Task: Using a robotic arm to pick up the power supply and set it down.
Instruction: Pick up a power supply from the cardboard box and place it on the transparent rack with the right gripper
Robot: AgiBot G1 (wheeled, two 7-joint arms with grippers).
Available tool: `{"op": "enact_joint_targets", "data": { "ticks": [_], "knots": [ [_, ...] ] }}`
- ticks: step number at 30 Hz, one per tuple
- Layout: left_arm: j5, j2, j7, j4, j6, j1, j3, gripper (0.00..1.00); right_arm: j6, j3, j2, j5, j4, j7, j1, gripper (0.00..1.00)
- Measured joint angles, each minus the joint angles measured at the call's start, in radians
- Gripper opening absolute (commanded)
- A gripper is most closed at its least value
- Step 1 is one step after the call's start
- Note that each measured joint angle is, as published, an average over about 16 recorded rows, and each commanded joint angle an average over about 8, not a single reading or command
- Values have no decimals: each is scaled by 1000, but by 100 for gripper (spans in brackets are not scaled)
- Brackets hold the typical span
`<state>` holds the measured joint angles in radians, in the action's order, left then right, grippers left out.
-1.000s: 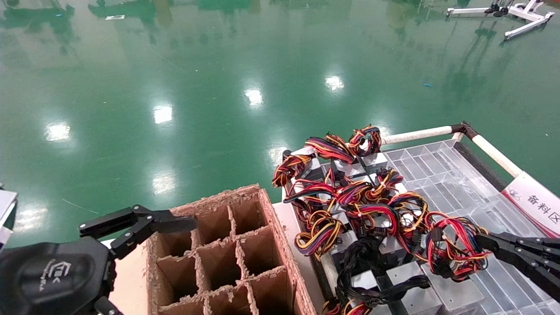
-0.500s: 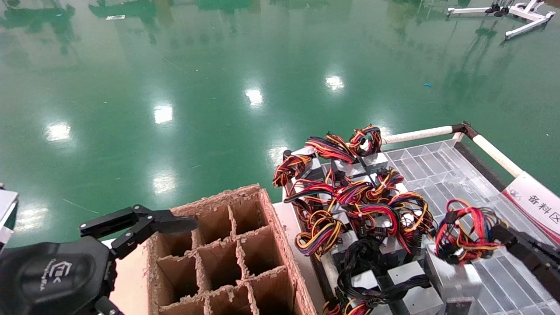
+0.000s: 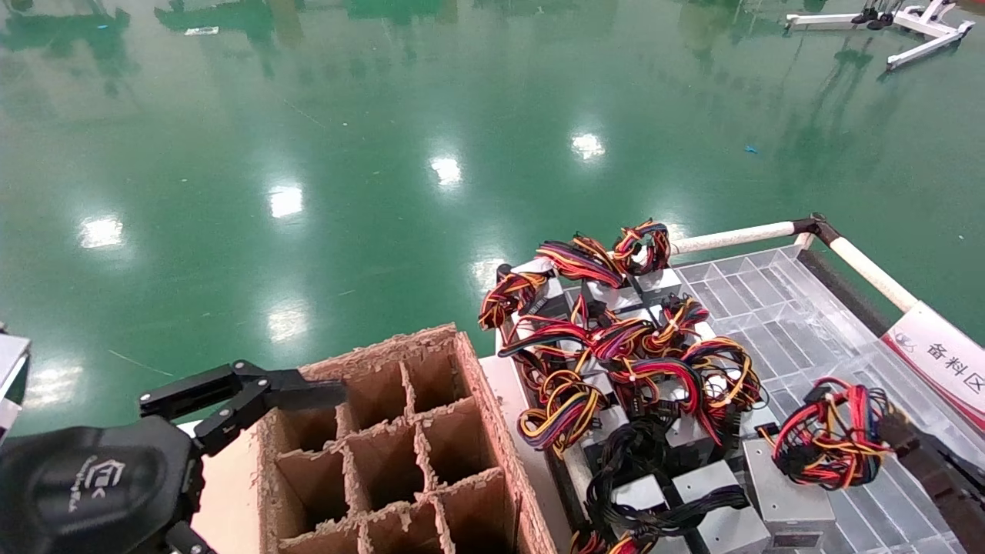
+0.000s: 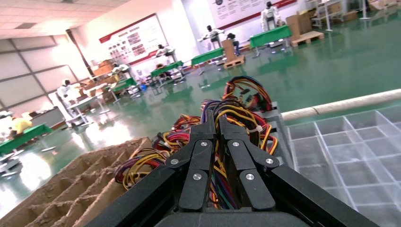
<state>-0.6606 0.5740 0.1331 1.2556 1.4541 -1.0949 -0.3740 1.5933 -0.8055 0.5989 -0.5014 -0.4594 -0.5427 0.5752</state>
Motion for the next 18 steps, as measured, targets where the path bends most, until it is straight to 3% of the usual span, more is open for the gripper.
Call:
{"op": "enact_joint_targets", "data": {
  "ticks": [18],
  "knots": [
    [0, 0, 0, 0, 0, 0, 0, 100, 2, 162, 45, -94, -66, -67, -235, 0]
  ]
}}
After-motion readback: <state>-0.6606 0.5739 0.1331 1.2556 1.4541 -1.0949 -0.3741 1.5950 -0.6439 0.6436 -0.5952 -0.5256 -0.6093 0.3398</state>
